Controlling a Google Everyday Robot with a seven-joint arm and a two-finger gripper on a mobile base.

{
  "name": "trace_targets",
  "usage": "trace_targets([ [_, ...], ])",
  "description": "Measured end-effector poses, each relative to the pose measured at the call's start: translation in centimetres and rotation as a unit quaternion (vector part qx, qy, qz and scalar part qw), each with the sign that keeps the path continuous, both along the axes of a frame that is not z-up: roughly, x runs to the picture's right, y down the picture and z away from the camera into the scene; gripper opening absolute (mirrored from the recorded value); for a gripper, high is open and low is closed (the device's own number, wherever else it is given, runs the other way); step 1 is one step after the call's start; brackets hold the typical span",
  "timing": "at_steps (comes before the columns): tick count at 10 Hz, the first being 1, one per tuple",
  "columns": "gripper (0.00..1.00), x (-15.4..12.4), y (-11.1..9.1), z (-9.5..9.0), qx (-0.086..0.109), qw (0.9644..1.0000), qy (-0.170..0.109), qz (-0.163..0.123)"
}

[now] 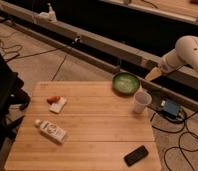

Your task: Place the bottle in the ceramic bowl

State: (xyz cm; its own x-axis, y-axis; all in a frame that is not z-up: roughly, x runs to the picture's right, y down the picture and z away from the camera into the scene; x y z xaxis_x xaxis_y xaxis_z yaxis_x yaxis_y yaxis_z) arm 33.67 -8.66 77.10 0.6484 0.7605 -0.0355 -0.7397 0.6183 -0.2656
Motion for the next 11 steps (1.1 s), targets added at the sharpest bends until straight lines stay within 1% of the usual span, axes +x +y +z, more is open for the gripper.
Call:
trace_targets([
  [7, 0.8, -0.2, 0.2, 0.1, -0.003, 1.0, -0.002, 0.0],
  [8, 0.8, -0.9, 0.4, 0.2, -0.007, 0.9999, -0.011, -0.008],
  [9, 0.8, -3.5, 0.7, 0.5, -0.013, 0.9988, -0.033, -0.033],
  [10, 0.8, -5.4, 0.9, 0.7, -0.017, 0.9974, -0.048, -0.051],
  [11, 0.8, -7.9, 1.5, 0.9, -0.025, 0.9945, -0.072, -0.071],
])
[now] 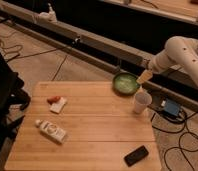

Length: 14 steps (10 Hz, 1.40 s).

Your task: Place the bottle in the ceramic bowl

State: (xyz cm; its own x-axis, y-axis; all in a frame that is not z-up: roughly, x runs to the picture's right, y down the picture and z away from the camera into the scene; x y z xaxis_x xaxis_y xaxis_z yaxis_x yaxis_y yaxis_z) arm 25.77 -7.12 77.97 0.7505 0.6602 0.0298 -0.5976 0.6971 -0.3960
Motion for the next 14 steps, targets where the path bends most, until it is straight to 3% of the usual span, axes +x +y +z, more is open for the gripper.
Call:
trace_targets([
  [2, 0.8, -3.3, 1.6, -0.3, -0.017, 0.9989, -0.037, -0.024],
  [4, 0.8, -8.1, 4.0, -1.3, -0.041, 0.9936, -0.091, -0.052],
  [6, 0.8, -11.8, 6.7, -2.8, -0.061, 0.9859, -0.137, -0.073],
  [7, 0.8, -14.0, 8.2, -3.7, -0.07, 0.9804, -0.161, -0.089],
  [11, 0.8, -19.1, 11.9, -5.4, -0.065, 0.9642, -0.206, -0.154],
  [12, 0.8, -19.5, 12.2, -5.6, -0.061, 0.9619, -0.21, -0.164],
  [14, 0.8, -19.3, 12.3, -5.6, -0.061, 0.9622, -0.209, -0.163],
])
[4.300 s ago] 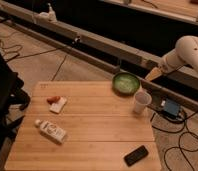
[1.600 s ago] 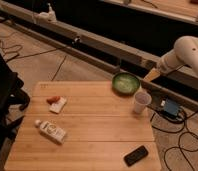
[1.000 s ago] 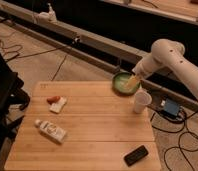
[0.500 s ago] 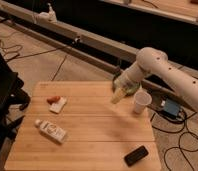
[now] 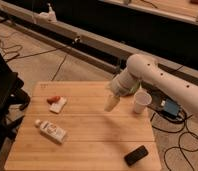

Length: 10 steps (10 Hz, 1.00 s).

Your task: Place the bottle in the ceramic bowl

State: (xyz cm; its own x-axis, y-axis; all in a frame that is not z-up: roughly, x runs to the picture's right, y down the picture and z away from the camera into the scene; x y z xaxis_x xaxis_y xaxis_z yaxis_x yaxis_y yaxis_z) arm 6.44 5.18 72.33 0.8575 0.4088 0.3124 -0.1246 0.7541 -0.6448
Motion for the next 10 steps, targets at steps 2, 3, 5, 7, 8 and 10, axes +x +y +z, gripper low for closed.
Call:
trace_targets([
  [2, 0.8, 0.1, -0.1, 0.1, 0.001, 1.0, 0.001, 0.001],
  [3, 0.8, 0.4, -0.5, 0.3, 0.005, 0.9999, 0.007, 0.011],
  [5, 0.8, -0.4, -0.7, 1.1, 0.01, 0.9997, 0.015, 0.015],
  [7, 0.8, -4.4, 1.1, 1.6, -0.002, 0.9997, -0.005, -0.023],
  [8, 0.8, -5.8, 1.7, 1.7, -0.008, 0.9992, -0.014, -0.037],
  [10, 0.8, -9.5, 2.7, 2.0, -0.015, 0.9971, -0.041, -0.063],
])
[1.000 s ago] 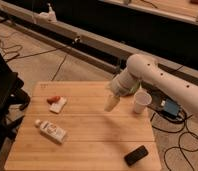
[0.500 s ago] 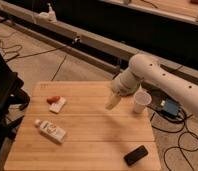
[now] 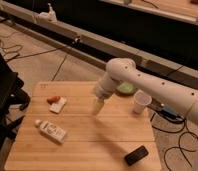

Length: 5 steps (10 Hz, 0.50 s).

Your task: Place the bottle in the ceramic bowl

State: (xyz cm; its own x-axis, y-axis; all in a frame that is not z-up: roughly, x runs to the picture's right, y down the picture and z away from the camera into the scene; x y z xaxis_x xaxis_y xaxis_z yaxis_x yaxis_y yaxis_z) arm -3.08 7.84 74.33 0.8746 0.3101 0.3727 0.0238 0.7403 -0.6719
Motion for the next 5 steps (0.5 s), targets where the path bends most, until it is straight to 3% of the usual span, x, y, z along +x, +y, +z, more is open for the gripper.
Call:
trace_targets([
  [5, 0.8, -7.8, 1.1, 0.6, -0.013, 0.9976, -0.06, -0.033],
])
